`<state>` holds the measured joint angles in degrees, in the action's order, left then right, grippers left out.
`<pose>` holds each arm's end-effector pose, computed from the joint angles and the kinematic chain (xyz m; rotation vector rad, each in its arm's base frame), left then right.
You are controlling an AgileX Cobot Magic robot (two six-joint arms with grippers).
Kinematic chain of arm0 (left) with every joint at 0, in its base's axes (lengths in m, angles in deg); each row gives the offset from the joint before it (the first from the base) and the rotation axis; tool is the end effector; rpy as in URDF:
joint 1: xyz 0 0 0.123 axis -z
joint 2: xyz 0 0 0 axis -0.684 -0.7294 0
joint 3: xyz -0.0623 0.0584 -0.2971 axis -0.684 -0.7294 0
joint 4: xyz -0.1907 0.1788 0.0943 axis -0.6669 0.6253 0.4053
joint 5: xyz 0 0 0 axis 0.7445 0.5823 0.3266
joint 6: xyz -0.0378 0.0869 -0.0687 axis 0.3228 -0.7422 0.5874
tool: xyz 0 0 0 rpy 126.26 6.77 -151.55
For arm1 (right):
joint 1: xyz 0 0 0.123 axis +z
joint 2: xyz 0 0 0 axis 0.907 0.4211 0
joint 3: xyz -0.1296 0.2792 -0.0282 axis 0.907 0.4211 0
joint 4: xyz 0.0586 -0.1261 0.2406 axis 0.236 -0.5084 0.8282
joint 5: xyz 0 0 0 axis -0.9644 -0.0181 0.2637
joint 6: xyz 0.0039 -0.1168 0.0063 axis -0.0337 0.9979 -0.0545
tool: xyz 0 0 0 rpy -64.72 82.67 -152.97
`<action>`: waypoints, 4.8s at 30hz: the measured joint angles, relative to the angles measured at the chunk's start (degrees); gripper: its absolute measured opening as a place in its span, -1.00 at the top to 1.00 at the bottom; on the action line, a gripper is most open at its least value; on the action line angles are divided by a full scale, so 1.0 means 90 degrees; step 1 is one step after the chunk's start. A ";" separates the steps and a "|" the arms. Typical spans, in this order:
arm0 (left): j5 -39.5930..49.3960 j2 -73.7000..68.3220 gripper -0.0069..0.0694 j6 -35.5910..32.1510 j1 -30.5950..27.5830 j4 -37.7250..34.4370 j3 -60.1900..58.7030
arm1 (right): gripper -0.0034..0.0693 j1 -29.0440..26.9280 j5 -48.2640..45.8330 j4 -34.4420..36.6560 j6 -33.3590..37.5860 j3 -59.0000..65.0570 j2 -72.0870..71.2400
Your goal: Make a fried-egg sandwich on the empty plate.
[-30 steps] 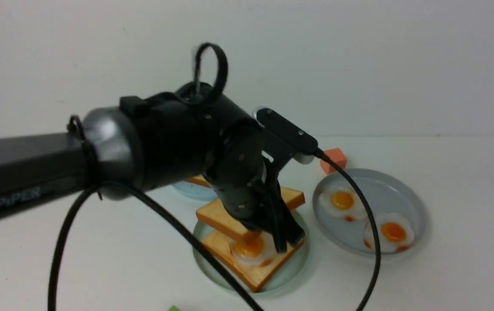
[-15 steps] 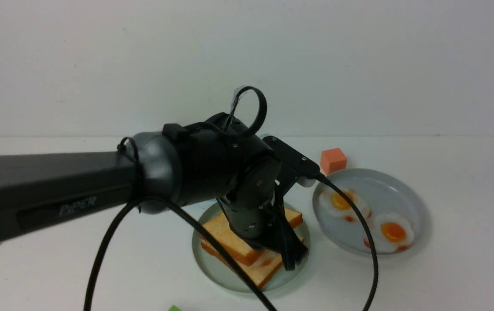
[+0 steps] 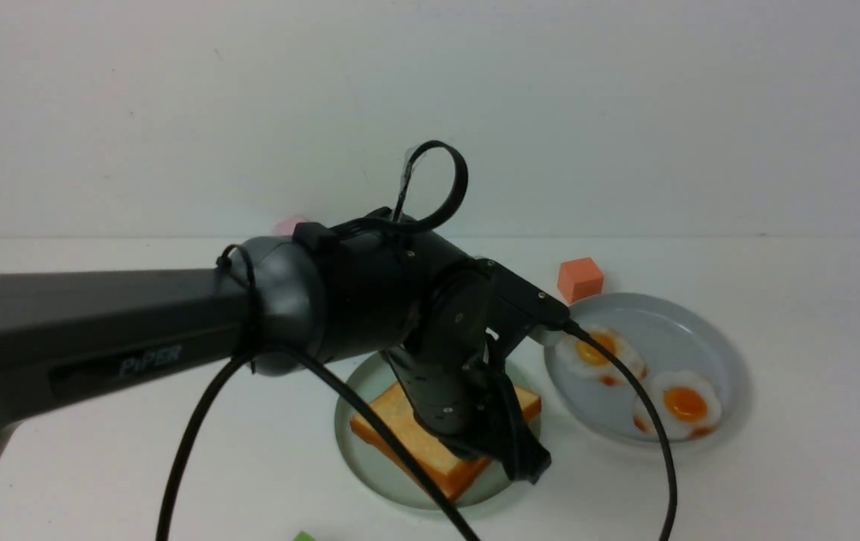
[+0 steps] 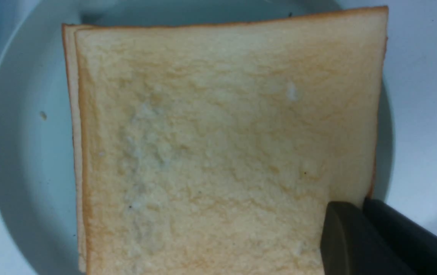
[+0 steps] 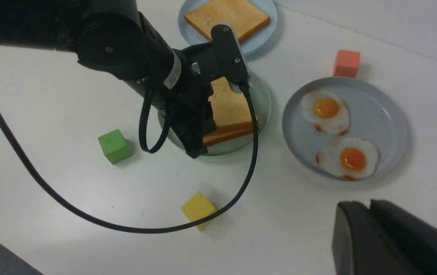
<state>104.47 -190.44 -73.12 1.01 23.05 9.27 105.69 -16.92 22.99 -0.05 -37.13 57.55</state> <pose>0.3214 -0.3083 0.1934 1.0246 2.5342 -0.1898 0.0960 0.0693 0.4739 -0.5988 2.1621 0.3636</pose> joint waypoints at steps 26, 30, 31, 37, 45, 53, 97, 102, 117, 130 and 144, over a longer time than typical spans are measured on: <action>-0.0023 0.5466 0.85 0.0045 0.0000 -0.0567 -0.1271 | 0.65 0.0000 0.0000 0.0000 0.0000 0.0000 0.0000; -0.0857 0.7450 0.85 0.0051 0.0000 -0.0665 -0.2884 | 0.63 0.0000 0.0000 0.0135 0.0000 0.0000 0.0000; -0.1215 0.7873 0.85 0.0051 0.0000 -0.0665 -0.3384 | 0.63 0.0000 0.0000 0.0162 0.0000 0.0000 0.0000; -0.3366 1.0427 0.85 0.0102 0.0000 -0.0687 -0.5971 | 0.62 0.0000 0.0000 0.0328 -0.0007 0.0000 0.0000; -0.3834 1.1574 0.85 0.0453 0.0000 -0.0707 -0.7514 | 0.60 0.0000 0.0000 0.0344 -0.0007 0.0000 0.0000; -0.3704 1.1586 0.85 0.0460 0.0000 -0.0707 -0.7869 | 0.57 -0.0143 0.0000 0.0446 -0.0007 0.0000 -0.0038; -0.3284 1.1586 0.82 0.0468 0.0000 -0.0707 -0.7875 | 0.93 -0.4627 0.5618 0.1477 0.1078 0.8522 -0.5086; -0.3283 1.1586 0.82 0.0468 0.0000 -0.0707 -0.7875 | 0.92 -0.4627 0.5613 0.1477 0.1078 0.8520 -0.5086; -0.3692 1.1838 0.85 0.0453 -0.1928 -0.0618 -0.7902 | 0.90 -0.4627 0.5598 0.1476 0.1078 0.8515 -0.5086; -0.2057 1.2214 0.85 0.1102 -0.4675 -0.0706 -0.9005 | 0.86 -0.4627 0.5593 0.1476 0.1072 0.8515 -0.5086; -0.2050 1.2214 0.85 0.1124 -0.4675 -0.0706 -0.9005 | 0.81 -0.4627 0.5593 0.1476 0.1072 0.8515 -0.5086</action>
<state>86.02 -80.51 -63.00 -41.07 16.69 -71.78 64.05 33.41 36.27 9.61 39.50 11.78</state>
